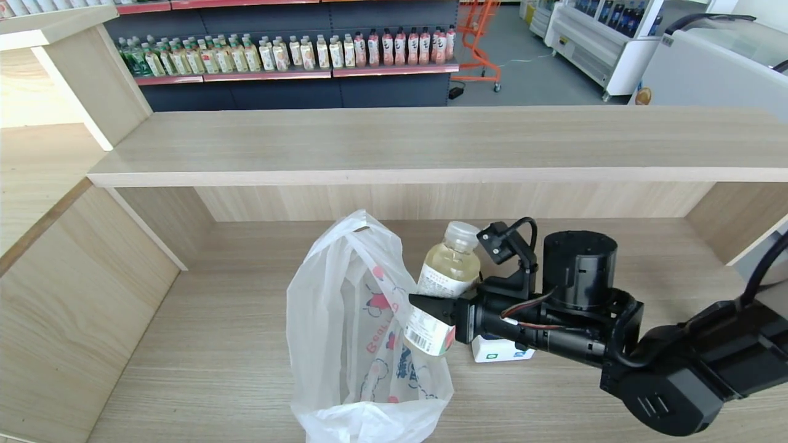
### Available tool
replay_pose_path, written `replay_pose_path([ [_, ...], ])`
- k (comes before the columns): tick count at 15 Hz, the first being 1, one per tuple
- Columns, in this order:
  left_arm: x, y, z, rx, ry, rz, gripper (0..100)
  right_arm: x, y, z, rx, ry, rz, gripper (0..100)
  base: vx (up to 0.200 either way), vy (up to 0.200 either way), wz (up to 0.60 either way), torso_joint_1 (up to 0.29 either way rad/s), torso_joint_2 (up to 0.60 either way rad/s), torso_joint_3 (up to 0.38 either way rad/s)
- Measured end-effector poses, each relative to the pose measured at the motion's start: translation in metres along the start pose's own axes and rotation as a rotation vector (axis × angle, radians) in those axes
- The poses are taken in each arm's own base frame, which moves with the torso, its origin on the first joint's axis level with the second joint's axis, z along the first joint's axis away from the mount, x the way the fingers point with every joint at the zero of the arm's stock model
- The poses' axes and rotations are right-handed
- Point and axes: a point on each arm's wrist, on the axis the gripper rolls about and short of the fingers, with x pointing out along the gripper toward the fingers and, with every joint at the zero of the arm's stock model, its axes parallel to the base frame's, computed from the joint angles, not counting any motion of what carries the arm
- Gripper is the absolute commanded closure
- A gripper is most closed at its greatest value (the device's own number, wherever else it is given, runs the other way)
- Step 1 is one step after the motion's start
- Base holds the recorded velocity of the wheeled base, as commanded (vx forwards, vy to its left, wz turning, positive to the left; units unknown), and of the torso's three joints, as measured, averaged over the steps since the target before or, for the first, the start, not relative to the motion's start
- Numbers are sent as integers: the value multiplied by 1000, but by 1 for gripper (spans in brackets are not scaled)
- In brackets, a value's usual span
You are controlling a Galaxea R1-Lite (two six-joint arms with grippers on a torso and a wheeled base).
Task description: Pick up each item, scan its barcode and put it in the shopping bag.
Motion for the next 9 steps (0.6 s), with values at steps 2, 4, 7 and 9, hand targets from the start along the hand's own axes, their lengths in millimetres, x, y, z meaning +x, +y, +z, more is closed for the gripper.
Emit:
replay_pose_path([
  [2, 0, 0, 0, 0, 0, 0, 0, 9, -9, -11, 11, 28, -14, 100, 0, 0, 0, 0, 0, 0],
  [4, 0, 0, 0, 0, 0, 0, 0, 18, -15, -22, 22, 60, -21, 100, 0, 0, 0, 0, 0, 0],
  [7, 0, 0, 0, 0, 0, 0, 0, 37, -20, -21, 16, 43, -17, 100, 0, 0, 0, 0, 0, 0],
  [9, 0, 0, 0, 0, 0, 0, 0, 50, -21, -16, -11, -19, 4, 100, 0, 0, 0, 0, 0, 0],
])
